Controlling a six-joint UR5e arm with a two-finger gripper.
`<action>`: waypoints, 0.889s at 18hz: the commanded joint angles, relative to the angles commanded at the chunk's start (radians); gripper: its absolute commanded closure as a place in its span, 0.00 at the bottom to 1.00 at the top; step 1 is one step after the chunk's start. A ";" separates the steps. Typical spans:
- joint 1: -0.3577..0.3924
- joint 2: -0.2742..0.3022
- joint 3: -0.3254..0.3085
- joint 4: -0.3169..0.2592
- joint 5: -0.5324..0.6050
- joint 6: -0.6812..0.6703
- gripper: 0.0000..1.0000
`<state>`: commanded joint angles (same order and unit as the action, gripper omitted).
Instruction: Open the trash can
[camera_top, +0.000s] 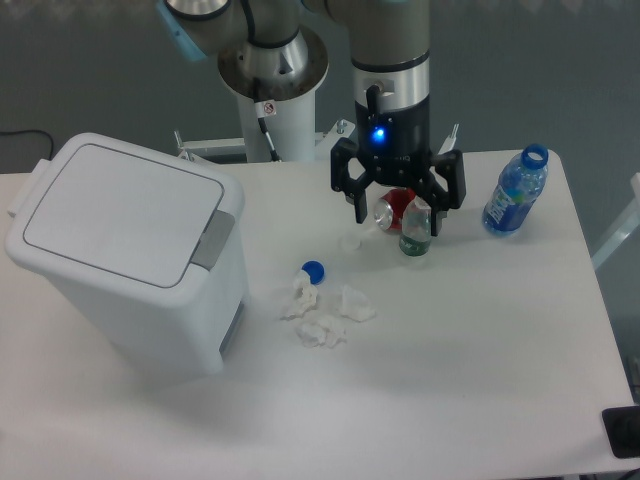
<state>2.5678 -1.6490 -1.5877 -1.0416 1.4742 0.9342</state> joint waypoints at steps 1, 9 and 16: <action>0.002 0.000 0.000 0.003 0.000 0.002 0.00; -0.008 0.009 -0.055 0.014 0.000 -0.008 0.00; -0.015 0.021 -0.060 0.009 -0.005 -0.069 0.00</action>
<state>2.5525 -1.6276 -1.6476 -1.0324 1.4696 0.8653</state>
